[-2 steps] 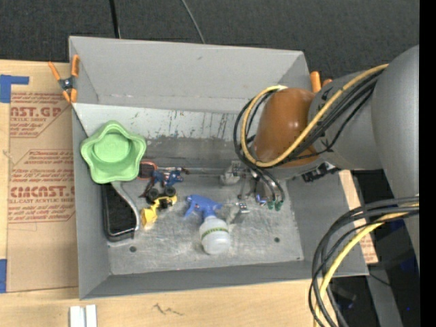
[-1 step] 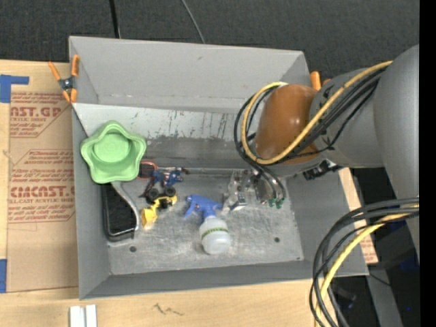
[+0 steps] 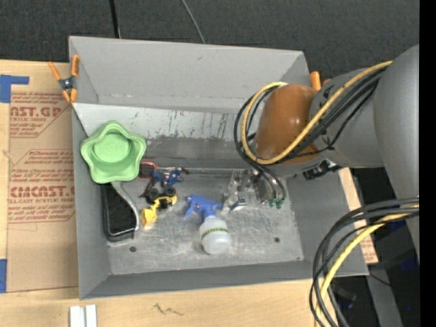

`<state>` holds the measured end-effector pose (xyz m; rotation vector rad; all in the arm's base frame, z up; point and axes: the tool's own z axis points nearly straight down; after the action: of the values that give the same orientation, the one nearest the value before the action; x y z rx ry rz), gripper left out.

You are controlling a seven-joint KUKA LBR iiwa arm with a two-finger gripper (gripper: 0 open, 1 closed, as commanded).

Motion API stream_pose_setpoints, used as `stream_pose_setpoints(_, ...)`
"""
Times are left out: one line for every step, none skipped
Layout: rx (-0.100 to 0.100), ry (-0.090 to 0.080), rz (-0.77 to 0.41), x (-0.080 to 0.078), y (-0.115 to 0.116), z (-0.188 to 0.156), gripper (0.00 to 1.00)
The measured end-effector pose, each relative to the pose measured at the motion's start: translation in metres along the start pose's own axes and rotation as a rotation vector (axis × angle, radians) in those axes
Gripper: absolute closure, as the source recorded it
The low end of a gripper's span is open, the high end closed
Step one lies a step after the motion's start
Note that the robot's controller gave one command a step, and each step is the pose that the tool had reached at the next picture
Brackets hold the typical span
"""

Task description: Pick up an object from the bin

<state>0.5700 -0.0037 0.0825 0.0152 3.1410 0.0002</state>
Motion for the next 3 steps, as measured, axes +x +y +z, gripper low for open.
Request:
stream_pose_setpoints(0.0, 0.0, 0.0, 0.0005, 0.0001, -0.0013, 1.0)
stream_pose_setpoints(0.0, -0.001, 0.0, 0.0003, 0.0003, -0.0054, 1.0)
stream_pose_setpoints(0.0, -0.001, 0.0, 0.0002, 0.0004, -0.0089, 1.0)
